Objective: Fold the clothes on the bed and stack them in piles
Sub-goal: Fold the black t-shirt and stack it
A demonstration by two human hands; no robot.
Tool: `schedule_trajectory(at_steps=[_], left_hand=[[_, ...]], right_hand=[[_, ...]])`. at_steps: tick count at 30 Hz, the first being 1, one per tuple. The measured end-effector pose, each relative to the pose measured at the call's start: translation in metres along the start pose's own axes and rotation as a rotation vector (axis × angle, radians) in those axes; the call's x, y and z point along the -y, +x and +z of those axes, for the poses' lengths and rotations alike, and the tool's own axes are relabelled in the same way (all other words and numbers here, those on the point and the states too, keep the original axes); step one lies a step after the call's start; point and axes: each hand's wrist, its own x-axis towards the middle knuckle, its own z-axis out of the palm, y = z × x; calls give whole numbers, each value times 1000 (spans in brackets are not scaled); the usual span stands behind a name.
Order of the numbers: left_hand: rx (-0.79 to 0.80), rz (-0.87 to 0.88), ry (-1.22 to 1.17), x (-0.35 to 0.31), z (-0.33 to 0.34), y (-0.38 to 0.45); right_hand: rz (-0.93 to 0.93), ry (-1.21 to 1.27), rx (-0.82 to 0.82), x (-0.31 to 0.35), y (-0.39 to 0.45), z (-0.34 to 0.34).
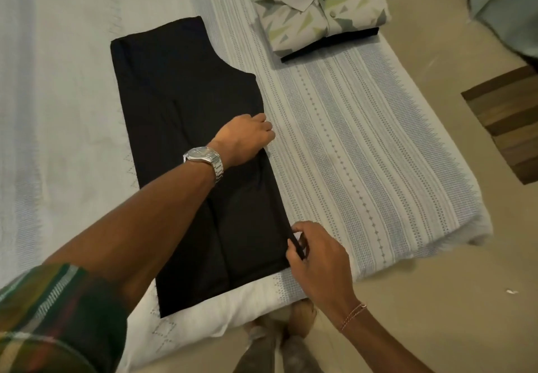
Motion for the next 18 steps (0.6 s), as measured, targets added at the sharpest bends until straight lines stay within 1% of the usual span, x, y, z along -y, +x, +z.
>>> schedule_trajectory(at_steps=[3, 5, 7, 13, 18], left_hand=[[-34, 29, 26, 15, 1, -22], [-33, 50, 51, 24, 5, -44], [-39, 60, 94, 30, 10, -62], [52, 32, 156, 39, 36, -105], [87, -63, 166, 33, 59, -128]], right_hand=[[-217, -102, -66, 17, -11, 22], [-330, -162, -61, 30, -17, 37], [-403, -235, -29, 39, -21, 47], [-504, -330, 112, 47, -27, 80], [-541, -355, 170, 46, -32, 96]])
